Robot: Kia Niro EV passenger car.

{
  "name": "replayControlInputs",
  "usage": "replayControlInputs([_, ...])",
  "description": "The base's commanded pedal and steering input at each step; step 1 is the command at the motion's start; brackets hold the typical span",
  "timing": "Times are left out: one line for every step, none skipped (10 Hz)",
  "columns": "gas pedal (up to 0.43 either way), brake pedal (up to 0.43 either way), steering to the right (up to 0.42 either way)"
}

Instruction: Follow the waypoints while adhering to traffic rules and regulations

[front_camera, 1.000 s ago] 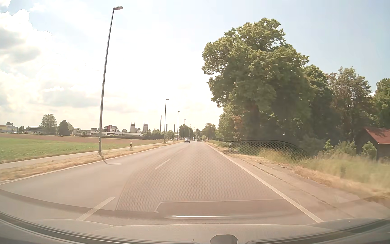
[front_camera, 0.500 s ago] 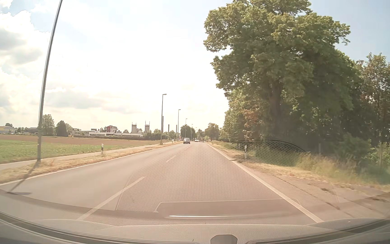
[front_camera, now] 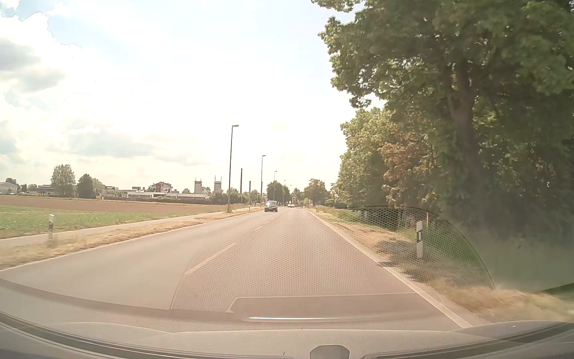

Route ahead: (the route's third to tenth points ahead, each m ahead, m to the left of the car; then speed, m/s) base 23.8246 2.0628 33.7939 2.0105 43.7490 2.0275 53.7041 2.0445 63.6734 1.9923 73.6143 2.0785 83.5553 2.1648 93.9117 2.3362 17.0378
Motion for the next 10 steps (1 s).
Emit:
replayControlInputs([0.169, 0.0, 0.0])
replayControlInputs([0.169, 0.0, 0.0])
replayControlInputs([0.169, 0.0, -0.001])
replayControlInputs([0.169, 0.0, -0.001])
replayControlInputs([0.169, 0.0, -0.002])
replayControlInputs([0.169, 0.0, -0.002])
replayControlInputs([0.169, 0.0, -0.003])
replayControlInputs([0.169, 0.0, -0.003])
replayControlInputs([0.169, 0.0, -0.003])
replayControlInputs([0.169, 0.0, -0.003])
